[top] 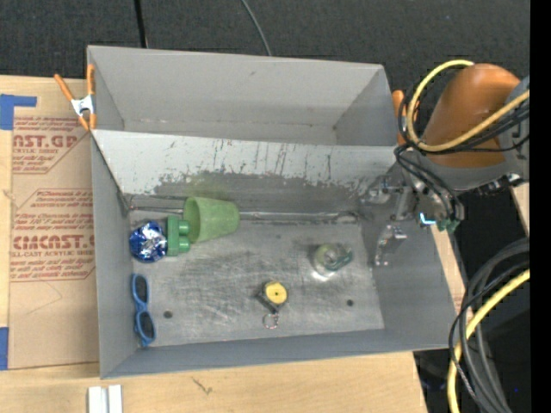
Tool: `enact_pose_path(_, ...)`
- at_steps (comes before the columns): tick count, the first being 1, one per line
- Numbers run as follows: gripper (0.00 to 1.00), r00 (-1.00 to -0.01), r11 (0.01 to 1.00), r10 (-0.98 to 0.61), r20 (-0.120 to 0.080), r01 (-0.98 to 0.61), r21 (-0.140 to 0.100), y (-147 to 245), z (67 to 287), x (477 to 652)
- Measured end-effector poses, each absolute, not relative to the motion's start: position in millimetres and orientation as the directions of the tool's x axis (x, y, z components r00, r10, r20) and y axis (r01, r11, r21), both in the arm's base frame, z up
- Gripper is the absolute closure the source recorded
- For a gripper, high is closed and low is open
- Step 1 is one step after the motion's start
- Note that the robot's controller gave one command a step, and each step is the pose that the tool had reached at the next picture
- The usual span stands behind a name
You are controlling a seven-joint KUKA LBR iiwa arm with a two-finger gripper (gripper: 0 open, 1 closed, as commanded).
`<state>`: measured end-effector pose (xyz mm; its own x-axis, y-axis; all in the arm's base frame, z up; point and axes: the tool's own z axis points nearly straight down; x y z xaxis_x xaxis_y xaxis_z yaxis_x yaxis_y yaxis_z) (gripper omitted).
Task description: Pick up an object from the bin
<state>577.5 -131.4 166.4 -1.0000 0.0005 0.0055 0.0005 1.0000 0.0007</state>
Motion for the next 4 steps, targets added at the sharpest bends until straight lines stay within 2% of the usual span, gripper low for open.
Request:
enact_pose_path(1, 0.00, -0.981, 0.981, -0.193, 0.005, -0.193, 0.002, -144, 101, 535.8)
enact_pose_path(2, 0.00, -0.900, 0.900, -0.435, -0.004, -0.435, 0.001, -74, 77, 583.6)
enact_pose_path(3, 1.00, -0.901, 0.901, -0.434, -0.005, -0.434, -0.001, -75, 79, 584.2)
enact_pose_path(4, 1.00, -0.929, 0.929, -0.369, -0.010, -0.369, -0.006, -87, 223, 592.7)
